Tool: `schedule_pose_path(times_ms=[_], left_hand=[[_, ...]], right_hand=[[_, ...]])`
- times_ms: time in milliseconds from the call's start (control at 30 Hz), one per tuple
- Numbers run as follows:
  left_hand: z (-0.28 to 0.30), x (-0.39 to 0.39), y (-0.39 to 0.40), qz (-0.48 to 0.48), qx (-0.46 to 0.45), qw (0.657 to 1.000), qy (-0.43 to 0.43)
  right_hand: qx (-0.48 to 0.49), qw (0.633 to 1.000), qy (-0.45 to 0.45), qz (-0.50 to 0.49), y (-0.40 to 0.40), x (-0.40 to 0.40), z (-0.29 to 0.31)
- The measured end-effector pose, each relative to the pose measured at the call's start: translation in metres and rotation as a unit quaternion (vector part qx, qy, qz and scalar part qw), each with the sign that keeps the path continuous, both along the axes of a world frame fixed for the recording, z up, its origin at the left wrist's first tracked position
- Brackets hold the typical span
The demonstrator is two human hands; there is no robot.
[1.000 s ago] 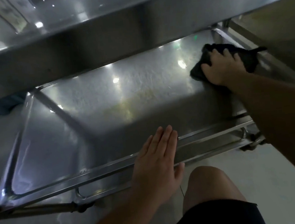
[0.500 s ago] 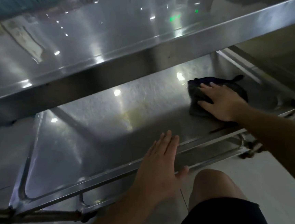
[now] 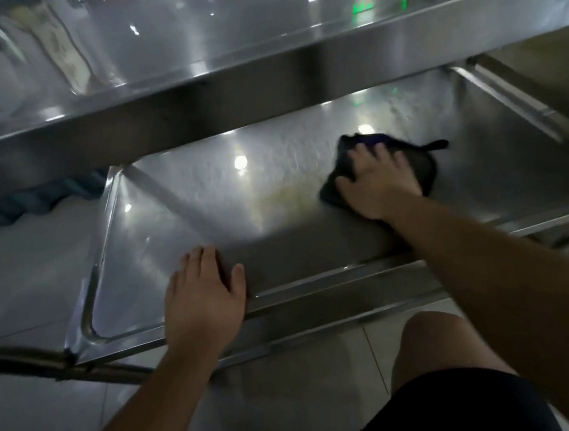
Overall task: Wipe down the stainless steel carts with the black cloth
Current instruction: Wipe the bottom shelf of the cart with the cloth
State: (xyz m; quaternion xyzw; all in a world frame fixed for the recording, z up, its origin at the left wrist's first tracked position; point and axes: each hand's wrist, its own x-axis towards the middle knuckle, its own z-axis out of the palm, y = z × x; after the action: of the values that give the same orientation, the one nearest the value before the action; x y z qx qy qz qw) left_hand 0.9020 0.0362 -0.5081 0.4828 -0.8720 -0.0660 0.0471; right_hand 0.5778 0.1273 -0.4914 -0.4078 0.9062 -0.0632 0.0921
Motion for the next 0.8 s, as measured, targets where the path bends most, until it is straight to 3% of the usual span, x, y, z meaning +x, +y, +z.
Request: schedule_pose_path(times_ms=[133, 267, 333, 467, 600, 700, 800], left_hand=[[-0.003, 0.006, -0.003, -0.007, 0.002, 1.0, 0.002], [-0.004, 0.006, -0.001, -0.007, -0.011, 1.0, 0.007], [-0.005, 0.007, 0.0, -0.013, -0.021, 1.0, 0.009], [-0.007, 0.007, 0.0, -0.02, -0.02, 1.0, 0.003], [-0.012, 0.009, -0.002, -0.027, -0.03, 0.999, -0.001], [-0.016, 0.008, -0.002, -0.022, -0.036, 0.999, -0.008], [-0.017, 0.005, -0.001, -0.012, -0.041, 0.999, -0.002]], right_hand=[[-0.011, 0.986, -0.007, 0.164, -0.039, 0.092, -0.002], [-0.01, 0.974, -0.022, 0.224, 0.005, 0.095, -0.006], [-0.021, 0.984, -0.036, 0.175, 0.038, 0.062, -0.005], [-0.028, 0.999, -0.014, -0.027, 0.083, -0.028, -0.005], [-0.008, 0.986, 0.0, -0.166, 0.066, -0.094, -0.006], [-0.005, 0.977, -0.017, -0.212, 0.035, -0.118, -0.002], [-0.001, 0.981, -0.025, -0.191, -0.002, -0.125, 0.003]])
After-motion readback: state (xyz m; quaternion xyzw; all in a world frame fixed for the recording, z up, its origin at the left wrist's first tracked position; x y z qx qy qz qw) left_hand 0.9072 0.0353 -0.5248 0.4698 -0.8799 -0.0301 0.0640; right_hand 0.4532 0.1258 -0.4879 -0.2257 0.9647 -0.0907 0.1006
